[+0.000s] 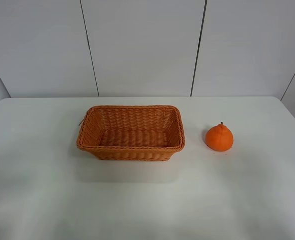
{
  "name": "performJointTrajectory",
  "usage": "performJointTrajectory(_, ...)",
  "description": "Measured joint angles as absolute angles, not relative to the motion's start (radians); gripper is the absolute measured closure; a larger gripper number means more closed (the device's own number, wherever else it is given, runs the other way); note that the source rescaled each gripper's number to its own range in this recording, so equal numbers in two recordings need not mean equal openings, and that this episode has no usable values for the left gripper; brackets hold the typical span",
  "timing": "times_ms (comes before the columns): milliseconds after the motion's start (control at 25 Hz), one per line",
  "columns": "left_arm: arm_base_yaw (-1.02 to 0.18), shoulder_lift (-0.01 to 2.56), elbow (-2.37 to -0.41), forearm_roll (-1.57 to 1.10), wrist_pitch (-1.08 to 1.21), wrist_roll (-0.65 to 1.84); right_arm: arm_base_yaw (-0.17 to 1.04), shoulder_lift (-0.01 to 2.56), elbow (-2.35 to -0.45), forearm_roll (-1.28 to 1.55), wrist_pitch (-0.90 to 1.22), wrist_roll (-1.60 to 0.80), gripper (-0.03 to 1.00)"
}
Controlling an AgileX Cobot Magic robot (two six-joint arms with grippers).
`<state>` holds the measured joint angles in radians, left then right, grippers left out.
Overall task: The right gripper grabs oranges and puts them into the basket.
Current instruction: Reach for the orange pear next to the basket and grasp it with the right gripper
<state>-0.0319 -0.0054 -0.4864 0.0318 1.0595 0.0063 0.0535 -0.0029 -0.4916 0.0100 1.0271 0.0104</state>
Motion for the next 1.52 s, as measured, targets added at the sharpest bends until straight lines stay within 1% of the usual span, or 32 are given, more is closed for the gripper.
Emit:
performJointTrajectory(280,-0.032,-0.005,-0.486,0.032,1.06,0.006,0.054,0.008,-0.492,0.01,1.027,0.01,-0.03)
performJointTrajectory(440,-0.032,-0.005,-0.486,0.032,1.06,0.006,0.054,0.123,-0.538,0.01,1.025,0.01,-0.03)
performJointTrajectory(600,-0.032,-0.005,-0.486,0.032,1.06,0.006,0.054,0.378,-0.669,0.01,1.009,0.01,-0.03)
performJointTrajectory(1000,-0.032,-0.005,-0.486,0.032,1.06,0.006,0.054,1.17,-1.063,0.027,0.993,0.01,-0.03)
performJointTrajectory(1120,-0.032,-0.005,-0.486,0.032,1.06,0.006,0.054,1.384,-1.197,0.029,1.019,0.01,-0.03)
performJointTrajectory(1240,-0.032,-0.005,-0.486,0.032,1.06,0.006,0.054,1.583,-1.349,0.029,1.087,0.01,-0.03)
performJointTrajectory(1360,-0.032,-0.005,-0.486,0.032,1.06,0.006,0.07,1.753,-1.475,0.026,1.148,0.008,-0.03)
performJointTrajectory(1520,-0.032,-0.005,-0.486,0.032,1.06,0.006,0.134,1.904,-1.58,0.025,1.167,-0.011,-0.03)
